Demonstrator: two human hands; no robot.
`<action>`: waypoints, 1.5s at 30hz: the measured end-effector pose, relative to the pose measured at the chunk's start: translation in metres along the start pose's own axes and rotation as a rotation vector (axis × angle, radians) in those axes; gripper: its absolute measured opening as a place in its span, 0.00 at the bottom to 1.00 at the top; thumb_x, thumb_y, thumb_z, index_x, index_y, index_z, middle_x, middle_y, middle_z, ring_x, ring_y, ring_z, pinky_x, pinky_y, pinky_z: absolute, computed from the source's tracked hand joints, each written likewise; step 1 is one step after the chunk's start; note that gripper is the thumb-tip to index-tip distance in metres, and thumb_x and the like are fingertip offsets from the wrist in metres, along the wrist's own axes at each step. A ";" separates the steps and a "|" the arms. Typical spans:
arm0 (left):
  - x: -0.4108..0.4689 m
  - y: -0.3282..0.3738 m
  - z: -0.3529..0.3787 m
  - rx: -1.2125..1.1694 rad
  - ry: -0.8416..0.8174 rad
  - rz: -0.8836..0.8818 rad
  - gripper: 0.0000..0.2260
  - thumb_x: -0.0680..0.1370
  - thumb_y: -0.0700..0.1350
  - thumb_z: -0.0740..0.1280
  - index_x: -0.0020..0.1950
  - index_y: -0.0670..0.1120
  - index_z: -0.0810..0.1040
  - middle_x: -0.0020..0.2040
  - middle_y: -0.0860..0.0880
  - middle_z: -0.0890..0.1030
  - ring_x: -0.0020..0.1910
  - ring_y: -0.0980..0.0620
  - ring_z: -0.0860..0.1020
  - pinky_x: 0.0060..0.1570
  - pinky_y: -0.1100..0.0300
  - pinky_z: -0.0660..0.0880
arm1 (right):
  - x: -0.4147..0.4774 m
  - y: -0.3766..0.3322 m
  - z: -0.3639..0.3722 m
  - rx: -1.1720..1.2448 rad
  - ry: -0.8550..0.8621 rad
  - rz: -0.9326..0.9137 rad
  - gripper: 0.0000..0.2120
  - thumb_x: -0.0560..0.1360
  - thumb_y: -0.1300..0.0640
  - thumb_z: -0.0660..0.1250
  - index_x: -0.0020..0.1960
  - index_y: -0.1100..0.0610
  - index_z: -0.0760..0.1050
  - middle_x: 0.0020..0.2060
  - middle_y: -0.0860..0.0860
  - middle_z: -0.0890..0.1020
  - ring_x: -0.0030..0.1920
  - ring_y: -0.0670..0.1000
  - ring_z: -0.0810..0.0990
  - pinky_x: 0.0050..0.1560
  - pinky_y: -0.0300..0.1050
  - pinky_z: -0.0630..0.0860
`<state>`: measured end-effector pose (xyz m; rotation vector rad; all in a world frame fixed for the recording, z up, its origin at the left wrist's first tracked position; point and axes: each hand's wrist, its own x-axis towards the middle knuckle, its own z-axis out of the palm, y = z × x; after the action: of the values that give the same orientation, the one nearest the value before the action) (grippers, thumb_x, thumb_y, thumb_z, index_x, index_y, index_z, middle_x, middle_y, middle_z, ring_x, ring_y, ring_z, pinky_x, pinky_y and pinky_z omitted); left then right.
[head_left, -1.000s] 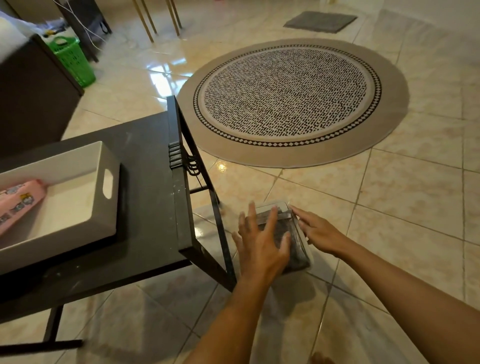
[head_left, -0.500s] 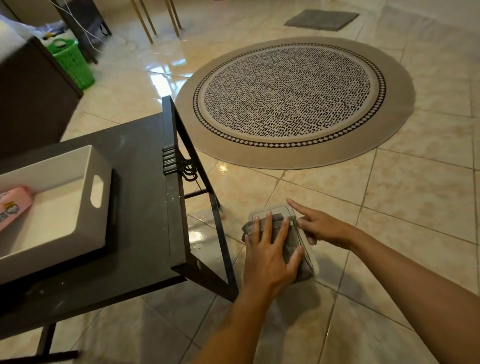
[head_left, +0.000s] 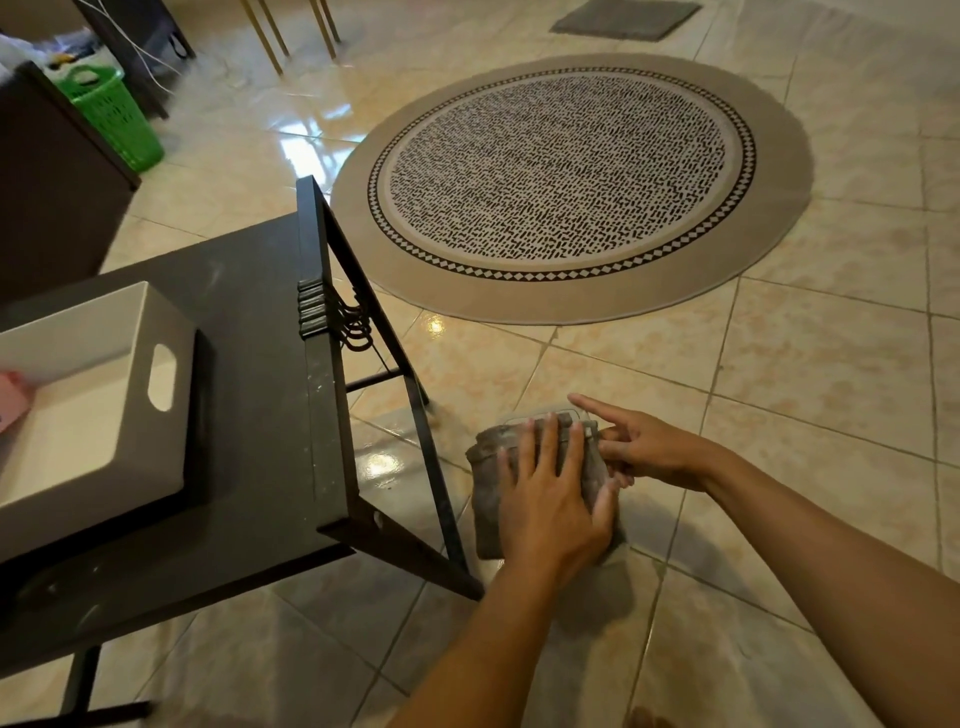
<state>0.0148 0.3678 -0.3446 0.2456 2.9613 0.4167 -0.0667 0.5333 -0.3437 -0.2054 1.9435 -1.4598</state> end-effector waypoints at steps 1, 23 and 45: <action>0.007 0.000 0.000 0.005 -0.003 0.015 0.32 0.81 0.63 0.47 0.78 0.52 0.37 0.78 0.48 0.35 0.76 0.48 0.32 0.74 0.43 0.37 | 0.001 0.000 0.000 -0.002 -0.004 -0.005 0.32 0.82 0.66 0.59 0.79 0.43 0.55 0.33 0.57 0.74 0.30 0.48 0.75 0.35 0.45 0.73; 0.020 -0.007 -0.011 0.011 -0.009 -0.086 0.27 0.82 0.59 0.50 0.79 0.57 0.44 0.79 0.49 0.40 0.77 0.46 0.36 0.72 0.41 0.40 | 0.003 0.003 -0.003 0.126 -0.058 0.016 0.35 0.79 0.69 0.64 0.77 0.44 0.57 0.36 0.57 0.78 0.33 0.49 0.77 0.37 0.44 0.76; 0.017 -0.011 -0.001 -0.084 0.042 -0.087 0.38 0.79 0.62 0.54 0.78 0.46 0.37 0.79 0.46 0.38 0.76 0.49 0.35 0.75 0.50 0.39 | 0.009 0.003 0.001 0.096 -0.054 -0.008 0.33 0.77 0.70 0.64 0.76 0.46 0.63 0.42 0.60 0.79 0.34 0.49 0.76 0.38 0.45 0.76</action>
<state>-0.0039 0.3602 -0.3484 0.0994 2.9730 0.5394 -0.0721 0.5290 -0.3500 -0.2079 1.8269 -1.5332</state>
